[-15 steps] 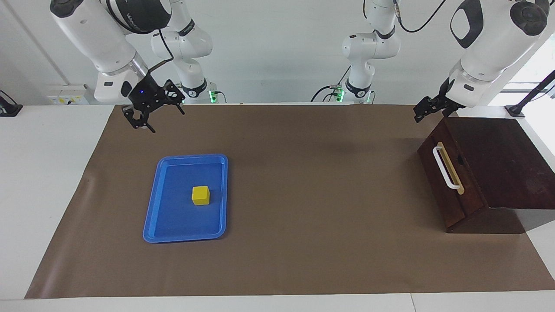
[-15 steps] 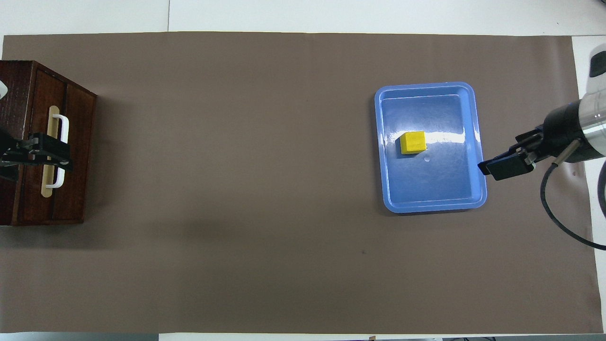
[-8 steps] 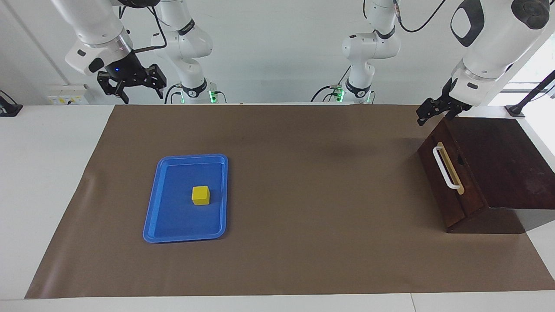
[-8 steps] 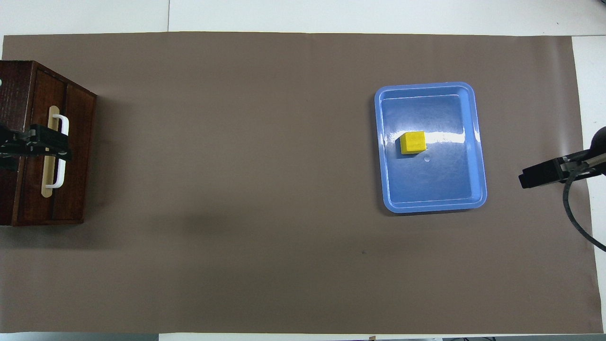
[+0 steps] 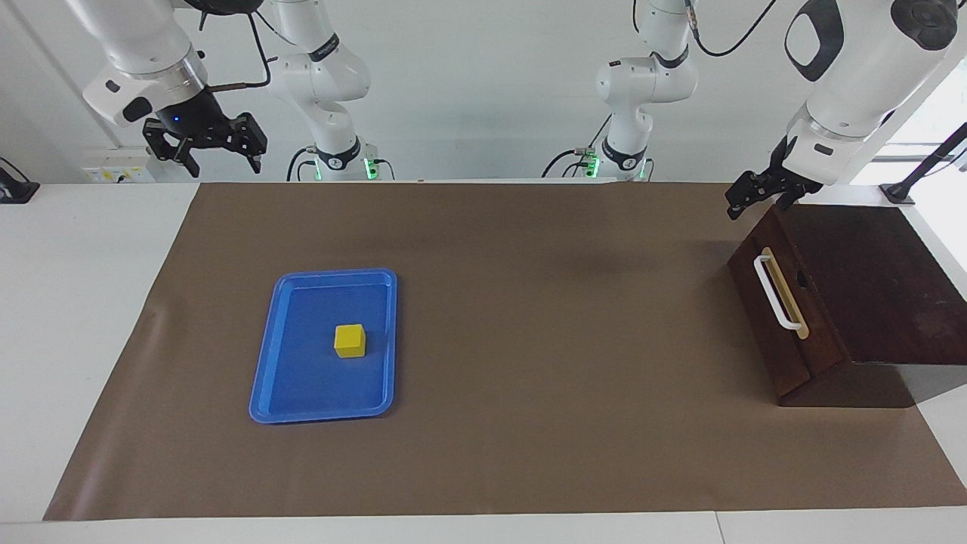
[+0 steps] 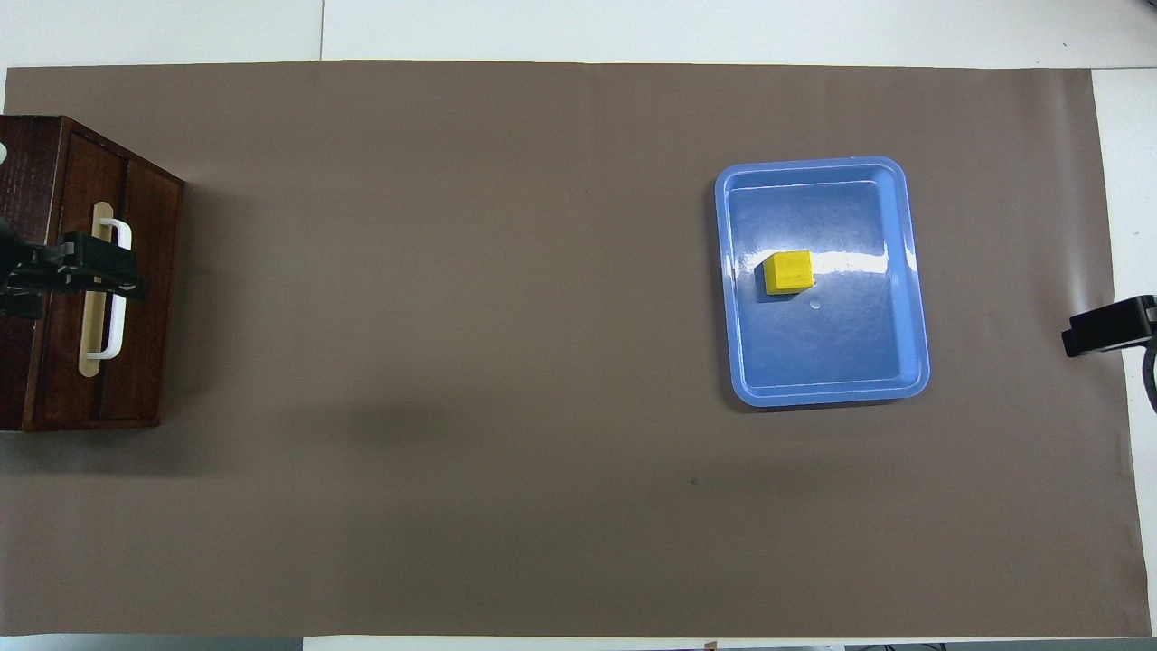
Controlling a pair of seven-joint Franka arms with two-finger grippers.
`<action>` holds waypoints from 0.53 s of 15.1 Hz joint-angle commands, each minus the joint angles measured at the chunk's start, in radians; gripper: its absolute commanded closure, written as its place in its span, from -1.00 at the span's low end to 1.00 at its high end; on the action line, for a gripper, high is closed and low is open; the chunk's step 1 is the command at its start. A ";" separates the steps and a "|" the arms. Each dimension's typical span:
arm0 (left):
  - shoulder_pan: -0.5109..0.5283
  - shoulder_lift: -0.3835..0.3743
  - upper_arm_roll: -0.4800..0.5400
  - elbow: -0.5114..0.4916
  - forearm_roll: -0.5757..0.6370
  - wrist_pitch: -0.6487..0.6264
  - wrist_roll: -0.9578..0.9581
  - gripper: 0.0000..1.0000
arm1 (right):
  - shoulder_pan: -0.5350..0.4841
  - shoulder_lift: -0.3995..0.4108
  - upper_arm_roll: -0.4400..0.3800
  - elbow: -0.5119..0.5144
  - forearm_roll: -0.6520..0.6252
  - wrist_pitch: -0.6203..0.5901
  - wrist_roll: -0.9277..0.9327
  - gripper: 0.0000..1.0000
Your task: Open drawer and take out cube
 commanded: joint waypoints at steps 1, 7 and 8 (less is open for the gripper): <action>0.009 -0.012 0.002 -0.003 -0.033 0.016 0.016 -1.00 | -0.003 -0.005 -0.012 0.001 0.048 -0.001 0.096 -1.00; 0.004 -0.014 0.003 -0.008 -0.032 0.014 0.014 -1.00 | 0.005 -0.008 -0.011 -0.007 0.034 0.008 0.124 -1.00; 0.001 -0.014 0.003 -0.008 -0.032 0.013 0.010 -1.00 | 0.006 -0.008 -0.012 -0.007 0.034 0.007 0.124 -1.00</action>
